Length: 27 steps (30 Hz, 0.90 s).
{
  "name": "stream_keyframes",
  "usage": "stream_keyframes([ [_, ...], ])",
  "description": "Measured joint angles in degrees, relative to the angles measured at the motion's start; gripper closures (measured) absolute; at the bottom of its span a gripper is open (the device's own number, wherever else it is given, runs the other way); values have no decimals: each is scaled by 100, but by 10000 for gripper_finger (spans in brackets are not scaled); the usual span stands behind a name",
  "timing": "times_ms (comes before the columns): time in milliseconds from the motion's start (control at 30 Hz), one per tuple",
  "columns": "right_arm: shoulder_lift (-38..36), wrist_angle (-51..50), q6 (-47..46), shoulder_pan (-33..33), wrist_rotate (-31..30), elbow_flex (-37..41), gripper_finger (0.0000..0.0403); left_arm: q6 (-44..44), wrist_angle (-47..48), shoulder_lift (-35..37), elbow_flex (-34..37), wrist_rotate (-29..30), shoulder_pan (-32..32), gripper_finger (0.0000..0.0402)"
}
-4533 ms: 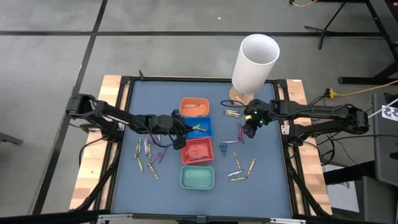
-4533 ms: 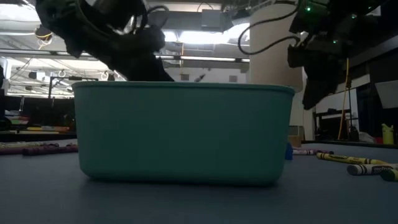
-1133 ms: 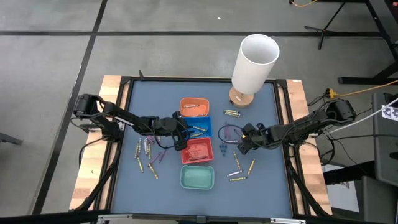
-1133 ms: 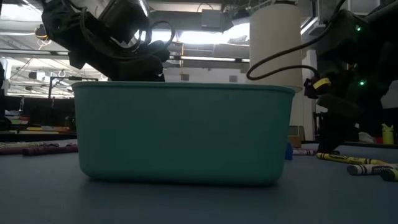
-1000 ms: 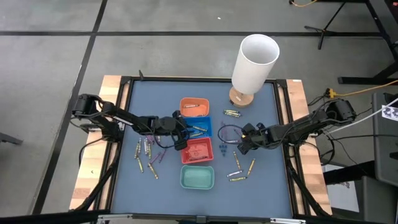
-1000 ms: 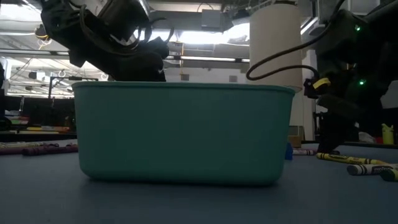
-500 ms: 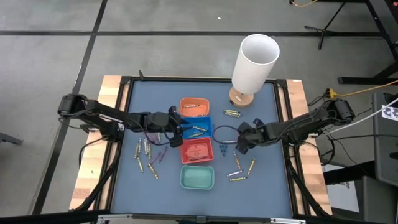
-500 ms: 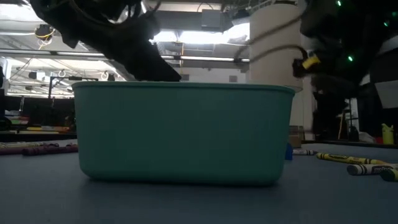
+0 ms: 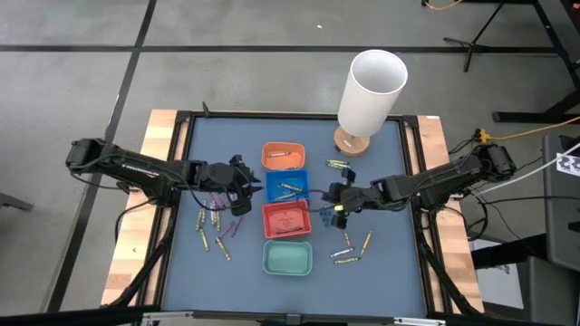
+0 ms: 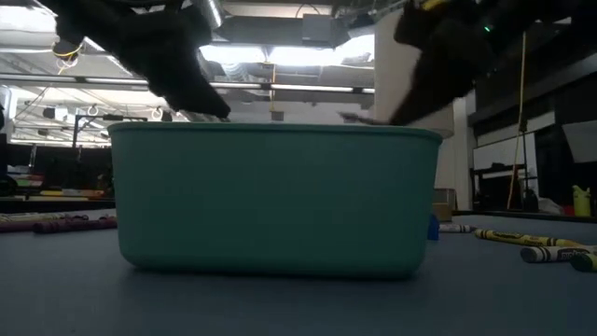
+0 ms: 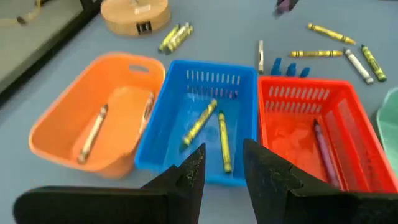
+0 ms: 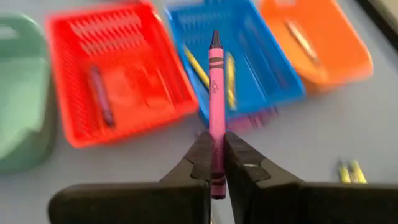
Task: Sort crayons
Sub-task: Put the purple crayon into the red bin
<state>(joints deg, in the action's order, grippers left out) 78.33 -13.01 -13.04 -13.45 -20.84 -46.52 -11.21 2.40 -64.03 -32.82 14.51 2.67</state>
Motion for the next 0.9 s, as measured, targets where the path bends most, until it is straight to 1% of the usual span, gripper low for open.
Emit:
stream_keyframes([
  [167, 306, 1152, 979, -4, 367, 0, 381, -370, 628, 223, 0, 0, 111, 310],
  [367, 843, 2143, 1755, -4, 966, 0, 381, -893, 1222, 234, 0, -64, 296, 310],
  [500, 1125, 2598, 1849, 14, 1324, 0, 381, -1367, 1646, 234, 0, -230, 424, 310],
  [633, 1272, 2712, 1819, 172, 1838, 0, 381, -1895, 2021, 234, 0, -425, 582, 310],
  [733, 1278, 2696, 1628, 349, 2201, 0, 381, -2327, 2217, 234, 0, -511, 729, 310],
  [900, 1278, 2699, 1615, 468, 2297, 0, 381, -2894, 2272, 210, 0, -473, 1080, 310],
])
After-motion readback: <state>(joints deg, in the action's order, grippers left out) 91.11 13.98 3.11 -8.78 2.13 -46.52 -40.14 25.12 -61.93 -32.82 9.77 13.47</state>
